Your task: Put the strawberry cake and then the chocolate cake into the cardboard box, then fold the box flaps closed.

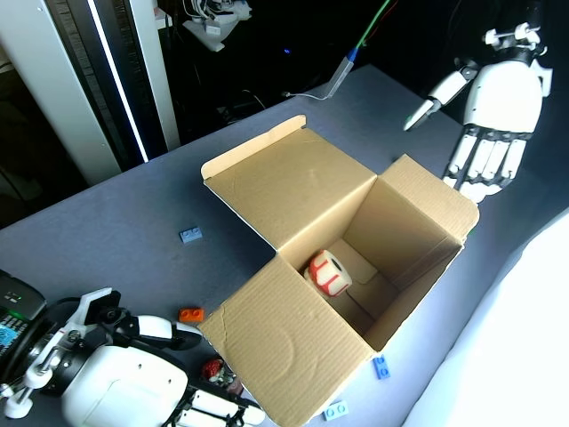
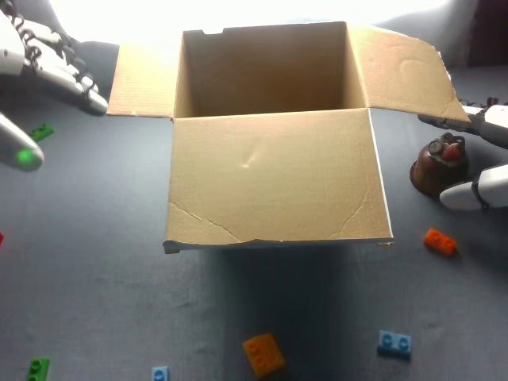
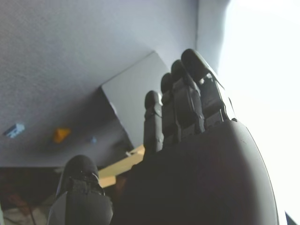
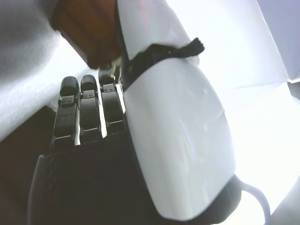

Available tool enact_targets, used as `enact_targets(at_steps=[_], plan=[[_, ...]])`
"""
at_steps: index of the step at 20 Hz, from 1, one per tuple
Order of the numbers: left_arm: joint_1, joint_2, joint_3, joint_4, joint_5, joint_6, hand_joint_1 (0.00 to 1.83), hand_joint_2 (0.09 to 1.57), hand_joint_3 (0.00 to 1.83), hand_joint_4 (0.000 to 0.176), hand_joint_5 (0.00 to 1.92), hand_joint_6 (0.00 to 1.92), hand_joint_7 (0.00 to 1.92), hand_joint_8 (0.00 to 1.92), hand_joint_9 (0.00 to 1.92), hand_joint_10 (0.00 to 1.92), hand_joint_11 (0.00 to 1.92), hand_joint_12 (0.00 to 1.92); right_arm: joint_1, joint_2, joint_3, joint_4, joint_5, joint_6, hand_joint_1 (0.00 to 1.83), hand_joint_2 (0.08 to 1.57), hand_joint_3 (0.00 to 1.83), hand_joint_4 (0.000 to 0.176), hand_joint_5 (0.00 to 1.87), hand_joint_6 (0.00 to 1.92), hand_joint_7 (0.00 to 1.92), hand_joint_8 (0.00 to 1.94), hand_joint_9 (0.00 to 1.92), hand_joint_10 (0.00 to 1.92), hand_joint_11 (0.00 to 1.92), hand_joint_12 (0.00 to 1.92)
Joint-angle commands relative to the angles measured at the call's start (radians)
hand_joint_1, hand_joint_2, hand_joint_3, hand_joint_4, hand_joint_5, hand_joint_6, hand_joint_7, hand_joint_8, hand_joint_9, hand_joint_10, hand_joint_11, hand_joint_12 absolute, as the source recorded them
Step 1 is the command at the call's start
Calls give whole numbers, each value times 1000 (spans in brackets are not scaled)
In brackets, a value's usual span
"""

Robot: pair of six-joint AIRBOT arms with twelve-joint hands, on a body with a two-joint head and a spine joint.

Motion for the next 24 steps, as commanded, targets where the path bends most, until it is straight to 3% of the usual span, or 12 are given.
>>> enact_targets(at_steps=[1,5,7,11,14,18,19,20,21,22,23,24], plan=[[16,20,-1,-86,-2,37,0,1040,0,90,194,1,235,0,277,2,0,1027,8,9,13,12,107,1,1123,1048,4,0,74,8,94,10,59,13,0,6],[78,24,-7,-172,-37,57,0,1046,0,87,193,0,216,0,283,4,0,1052,8,-4,24,18,114,-3,1151,1046,3,0,71,5,75,10,52,9,0,0],[92,25,-12,-203,-40,66,0,1034,0,94,194,2,221,2,298,7,0,1070,7,-9,25,18,118,-14,1138,1053,5,1,78,7,81,11,63,13,11,5],[125,25,-26,-238,-40,78,0,1033,0,96,178,1,219,2,270,1,0,1070,3,-22,33,19,121,-27,1156,1042,0,0,67,2,69,3,50,6,0,0],[157,24,-28,-275,-40,101,0,1036,0,86,172,1,219,1,283,5,0,1095,1,-26,36,19,126,-36,1148,1049,3,6,62,1,67,1,61,10,5,2],[185,14,-15,-313,-42,133,0,1039,1,87,177,3,230,5,295,9,0,1104,-3,-30,42,19,130,-37,1143,1054,5,2,133,29,112,17,98,24,30,19],[188,11,-10,-320,-45,134,0,1037,0,89,175,2,232,3,303,9,0,1122,-4,-30,45,19,130,-38,1180,1084,0,0,392,71,468,37,360,263,5,863],[192,9,-8,-328,-45,134,0,1037,0,90,172,0,226,0,306,10,0,1124,-5,-30,47,19,132,-39,1219,1081,0,0,648,180,732,127,520,645,60,1444],[192,8,-8,-331,-45,134,0,1040,2,90,172,0,225,0,308,10,0,1125,-7,-30,50,19,135,-39,1226,1089,0,0,764,258,850,219,552,953,142,1678],[193,8,-10,-332,-45,134,0,1044,4,92,171,0,224,0,308,10,0,1124,-7,-30,52,19,136,-39,1193,1167,0,0,806,989,874,1018,585,1152,227,1807],[193,8,-13,-333,-45,134,0,1043,3,90,172,1,225,0,313,11,0,1124,-7,-30,53,19,136,-39,1186,1187,0,0,855,1077,821,1292,551,1345,273,1898],[193,8,-15,-335,-49,134,0,1045,2,91,171,0,229,1,319,11,0,1152,-8,-30,54,19,137,-39,1195,1179,0,0,920,1041,809,1341,591,1450,327,1916]])
